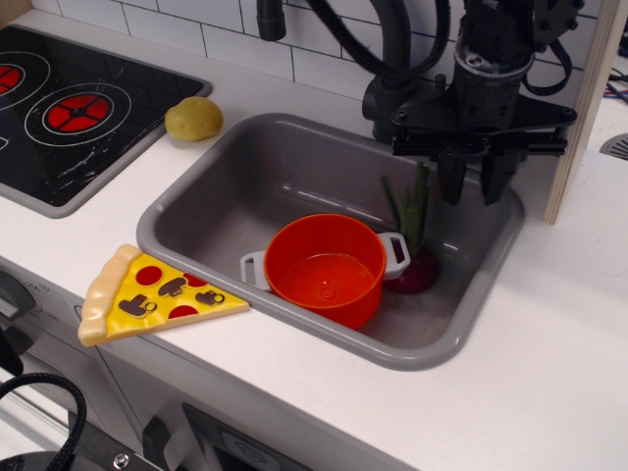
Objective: Take beet from pot sink
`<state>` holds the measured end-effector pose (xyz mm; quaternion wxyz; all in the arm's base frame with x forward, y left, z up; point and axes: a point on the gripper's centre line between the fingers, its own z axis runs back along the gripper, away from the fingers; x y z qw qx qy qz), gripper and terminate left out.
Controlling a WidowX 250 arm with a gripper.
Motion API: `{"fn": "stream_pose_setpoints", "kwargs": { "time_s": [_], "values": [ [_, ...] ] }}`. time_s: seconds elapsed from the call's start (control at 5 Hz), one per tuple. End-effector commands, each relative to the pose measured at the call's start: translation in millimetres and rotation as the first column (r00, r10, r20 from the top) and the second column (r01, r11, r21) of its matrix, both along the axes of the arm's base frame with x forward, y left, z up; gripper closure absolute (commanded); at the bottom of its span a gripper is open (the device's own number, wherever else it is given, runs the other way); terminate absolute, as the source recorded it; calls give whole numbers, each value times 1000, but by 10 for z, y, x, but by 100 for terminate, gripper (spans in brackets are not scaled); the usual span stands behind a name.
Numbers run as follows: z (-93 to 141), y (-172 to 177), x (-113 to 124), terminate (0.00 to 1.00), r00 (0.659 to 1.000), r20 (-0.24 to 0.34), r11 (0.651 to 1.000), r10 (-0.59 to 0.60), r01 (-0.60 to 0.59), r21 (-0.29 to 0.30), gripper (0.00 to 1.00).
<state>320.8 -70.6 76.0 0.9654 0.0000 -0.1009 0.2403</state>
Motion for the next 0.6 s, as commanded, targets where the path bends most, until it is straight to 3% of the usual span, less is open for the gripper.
{"fn": "stream_pose_setpoints", "kwargs": {
  "time_s": [0.0,0.2,0.4],
  "values": [
    [389,86,-24,0,995,95,999,-17,20,-33,0],
    [389,86,-24,0,995,95,999,-17,20,-33,0],
    [389,86,-24,100,995,95,999,-17,20,-33,0]
  ]
}}
